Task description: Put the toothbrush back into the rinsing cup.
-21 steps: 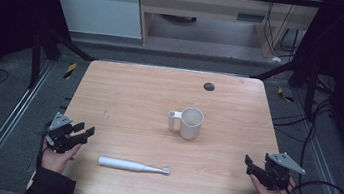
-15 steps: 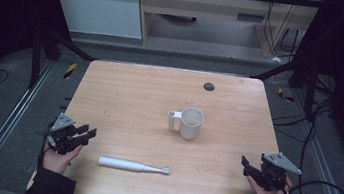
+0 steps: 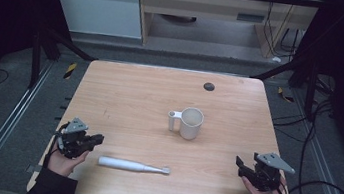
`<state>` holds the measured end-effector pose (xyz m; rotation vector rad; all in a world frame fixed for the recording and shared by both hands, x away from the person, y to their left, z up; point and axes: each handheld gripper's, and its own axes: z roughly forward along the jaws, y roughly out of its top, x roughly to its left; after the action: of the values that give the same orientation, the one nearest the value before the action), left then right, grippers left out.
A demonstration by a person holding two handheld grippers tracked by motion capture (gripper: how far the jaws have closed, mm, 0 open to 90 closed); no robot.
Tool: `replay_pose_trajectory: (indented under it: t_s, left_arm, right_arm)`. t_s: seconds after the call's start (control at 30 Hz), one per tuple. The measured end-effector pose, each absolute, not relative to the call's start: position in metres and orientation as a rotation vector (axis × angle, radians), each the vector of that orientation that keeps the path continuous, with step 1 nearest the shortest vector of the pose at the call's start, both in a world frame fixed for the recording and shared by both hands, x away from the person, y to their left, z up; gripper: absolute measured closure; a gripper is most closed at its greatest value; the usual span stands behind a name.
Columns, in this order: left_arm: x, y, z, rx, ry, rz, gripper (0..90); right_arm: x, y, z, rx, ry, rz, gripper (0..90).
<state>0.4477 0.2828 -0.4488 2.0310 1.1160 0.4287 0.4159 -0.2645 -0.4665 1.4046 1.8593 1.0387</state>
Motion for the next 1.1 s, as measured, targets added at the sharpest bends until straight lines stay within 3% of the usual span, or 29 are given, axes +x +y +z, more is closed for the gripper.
replay_pose_trajectory:
  t_s: [0.37,1.1]
  left_arm:
    - [0.448,0.26,-0.46,2.208,1.025,0.338,88.8]
    - [0.446,0.25,-0.467,2.294,0.982,0.26,89.5]
  right_arm:
    - [0.416,-0.262,-0.469,1.389,1.879,1.022,37.0]
    - [0.418,-0.263,-0.474,1.364,1.894,1.046,37.5]
